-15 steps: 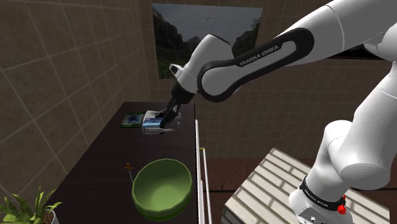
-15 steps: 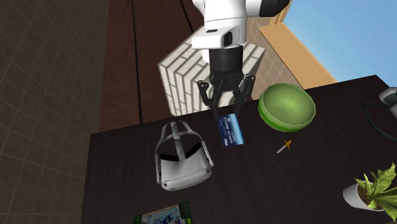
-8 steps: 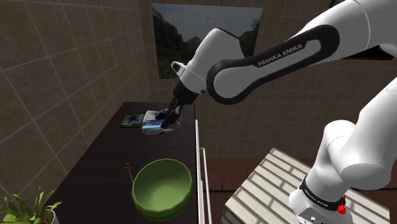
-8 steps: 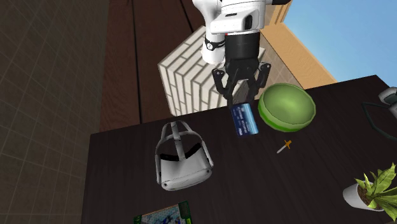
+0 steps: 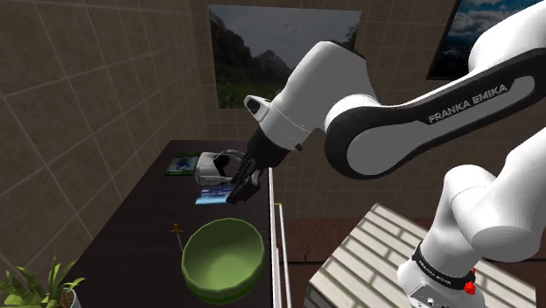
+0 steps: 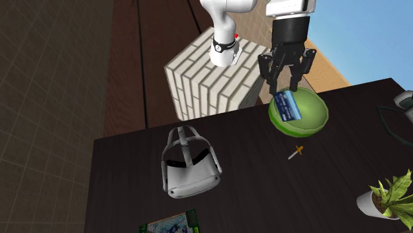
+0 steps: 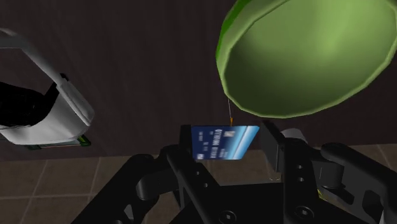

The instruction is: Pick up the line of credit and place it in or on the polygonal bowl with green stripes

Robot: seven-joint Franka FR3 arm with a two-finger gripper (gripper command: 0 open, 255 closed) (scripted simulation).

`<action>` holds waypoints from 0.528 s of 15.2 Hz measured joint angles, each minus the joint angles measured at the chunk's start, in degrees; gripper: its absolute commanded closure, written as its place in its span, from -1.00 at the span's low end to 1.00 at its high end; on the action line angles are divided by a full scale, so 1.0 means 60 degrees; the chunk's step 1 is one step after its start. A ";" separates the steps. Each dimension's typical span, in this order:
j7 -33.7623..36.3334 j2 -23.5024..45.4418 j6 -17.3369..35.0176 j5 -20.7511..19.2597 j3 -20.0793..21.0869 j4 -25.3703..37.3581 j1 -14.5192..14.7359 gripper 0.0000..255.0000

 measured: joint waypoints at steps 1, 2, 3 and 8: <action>0.0224 -0.0184 -0.0046 -0.0007 0.0156 -0.0106 0.0049 1.00; 0.0453 -0.0306 -0.0019 -0.0019 0.0336 -0.0223 0.0091 1.00; 0.0786 -0.0421 -0.0094 -0.0082 0.0596 -0.0221 0.0107 1.00; 0.1772 -0.0997 -0.0127 -0.0053 0.1369 -0.0639 0.0323 1.00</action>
